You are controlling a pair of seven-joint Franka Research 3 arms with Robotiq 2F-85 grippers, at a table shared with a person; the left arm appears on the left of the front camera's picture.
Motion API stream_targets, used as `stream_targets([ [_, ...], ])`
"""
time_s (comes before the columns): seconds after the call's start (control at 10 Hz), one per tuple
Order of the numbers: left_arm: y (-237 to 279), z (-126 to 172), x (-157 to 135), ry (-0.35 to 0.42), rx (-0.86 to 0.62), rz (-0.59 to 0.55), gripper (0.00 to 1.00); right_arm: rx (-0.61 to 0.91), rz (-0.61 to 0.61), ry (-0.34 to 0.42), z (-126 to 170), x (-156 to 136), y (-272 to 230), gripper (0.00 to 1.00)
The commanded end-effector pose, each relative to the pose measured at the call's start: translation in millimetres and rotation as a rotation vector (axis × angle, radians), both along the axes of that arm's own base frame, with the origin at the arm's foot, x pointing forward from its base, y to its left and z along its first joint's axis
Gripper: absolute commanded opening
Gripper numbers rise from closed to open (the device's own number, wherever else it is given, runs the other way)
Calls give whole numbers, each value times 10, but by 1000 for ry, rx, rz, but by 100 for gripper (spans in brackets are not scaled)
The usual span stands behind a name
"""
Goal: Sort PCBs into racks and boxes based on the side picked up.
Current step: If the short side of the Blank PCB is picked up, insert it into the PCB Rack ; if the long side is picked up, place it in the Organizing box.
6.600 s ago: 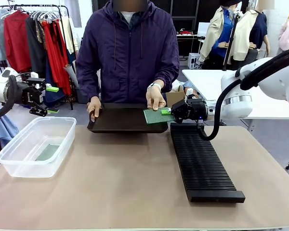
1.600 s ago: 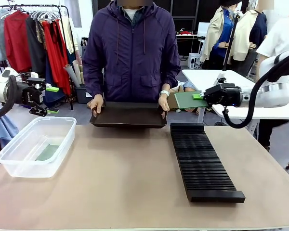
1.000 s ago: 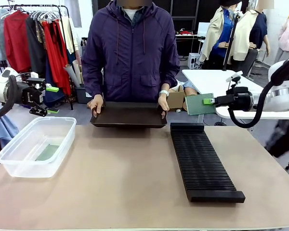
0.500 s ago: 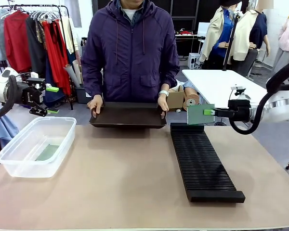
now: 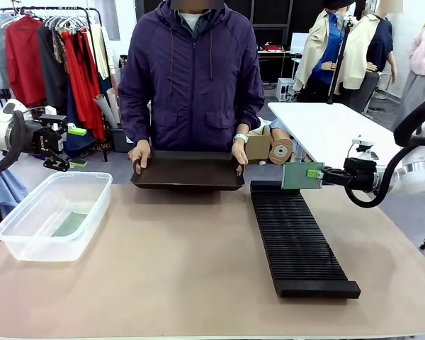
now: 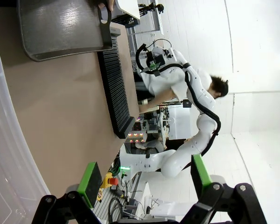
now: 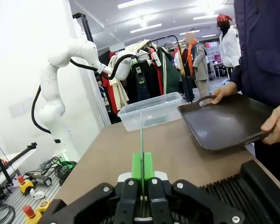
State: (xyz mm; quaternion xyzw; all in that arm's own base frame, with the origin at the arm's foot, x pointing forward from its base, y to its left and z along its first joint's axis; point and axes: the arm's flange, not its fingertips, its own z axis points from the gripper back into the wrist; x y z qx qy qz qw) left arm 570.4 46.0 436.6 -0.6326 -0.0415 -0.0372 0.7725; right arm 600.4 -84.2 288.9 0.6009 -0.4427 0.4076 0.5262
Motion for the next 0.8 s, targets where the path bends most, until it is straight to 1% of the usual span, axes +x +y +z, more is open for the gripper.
stream_targets([
  [0.0, 10, 2, 1, -1, 0, 4, 100, -19, -12, -26, -175, 124, -49, 0],
  [0.2, 10, 2, 1, -1, 0, 4, 100, -43, -30, -63, -352, 156, -95, 0],
  [0.4, 10, 2, 1, -1, 0, 4, 100, -68, -37, -72, -525, 171, -93, 0],
  [0.7, 10, 2, 1, -1, 0, 4, 100, -97, -40, -55, -691, 209, -50, 0],
])
